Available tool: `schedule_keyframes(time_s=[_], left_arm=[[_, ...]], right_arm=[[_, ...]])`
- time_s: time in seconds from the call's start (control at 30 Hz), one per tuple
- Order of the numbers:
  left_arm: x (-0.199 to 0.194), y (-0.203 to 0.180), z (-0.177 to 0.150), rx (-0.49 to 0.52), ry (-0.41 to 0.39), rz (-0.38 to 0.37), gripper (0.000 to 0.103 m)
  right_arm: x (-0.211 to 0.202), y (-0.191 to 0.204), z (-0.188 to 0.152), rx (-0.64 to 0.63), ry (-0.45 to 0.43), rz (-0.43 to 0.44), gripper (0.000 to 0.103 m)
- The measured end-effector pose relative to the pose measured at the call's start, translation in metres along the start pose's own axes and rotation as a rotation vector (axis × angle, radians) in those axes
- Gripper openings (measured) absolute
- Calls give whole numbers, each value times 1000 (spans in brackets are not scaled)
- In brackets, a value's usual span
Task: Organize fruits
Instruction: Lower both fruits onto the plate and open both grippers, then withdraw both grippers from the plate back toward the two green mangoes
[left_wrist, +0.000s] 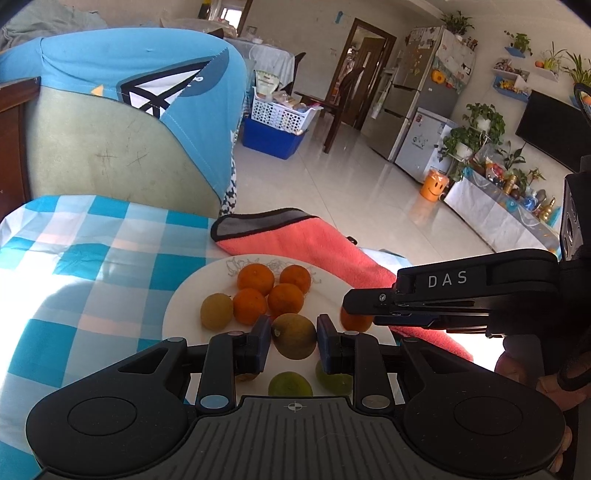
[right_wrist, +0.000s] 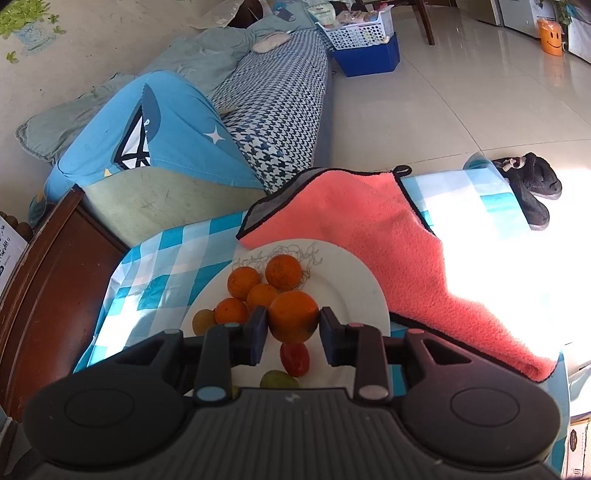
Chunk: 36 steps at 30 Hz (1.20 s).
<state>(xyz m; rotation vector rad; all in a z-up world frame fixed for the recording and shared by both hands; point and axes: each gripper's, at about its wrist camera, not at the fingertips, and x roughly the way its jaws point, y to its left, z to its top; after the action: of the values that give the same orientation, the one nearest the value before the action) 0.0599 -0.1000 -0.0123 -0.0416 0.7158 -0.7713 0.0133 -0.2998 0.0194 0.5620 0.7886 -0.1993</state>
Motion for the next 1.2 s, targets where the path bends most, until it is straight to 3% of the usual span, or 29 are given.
schedule_keyframes(time_s=[0.13, 0.27, 0.37, 0.47, 0.6, 0.73, 1.2], left_arm=[[-6, -3, 2, 19, -13, 12, 27], [-18, -7, 6, 21, -32, 92, 71], [-27, -9, 9, 31, -35, 114, 75], [-37, -10, 11, 32, -11, 151, 85], [-49, -11, 8, 56, -7, 194, 92], [-59, -8, 1, 67, 13, 249, 93], [-94, 17, -24, 53, 83, 373, 93]], right_arm=[[0, 3, 1, -11, -10, 3, 34], [-3, 7, 2, -34, -21, 6, 42], [-5, 9, 2, -50, -27, -3, 47], [-7, 10, 1, -57, -33, -9, 53], [-10, 11, -4, -63, -25, -12, 58], [-13, 14, -11, -84, -11, -26, 65], [-32, 28, -48, -147, -3, -1, 71]])
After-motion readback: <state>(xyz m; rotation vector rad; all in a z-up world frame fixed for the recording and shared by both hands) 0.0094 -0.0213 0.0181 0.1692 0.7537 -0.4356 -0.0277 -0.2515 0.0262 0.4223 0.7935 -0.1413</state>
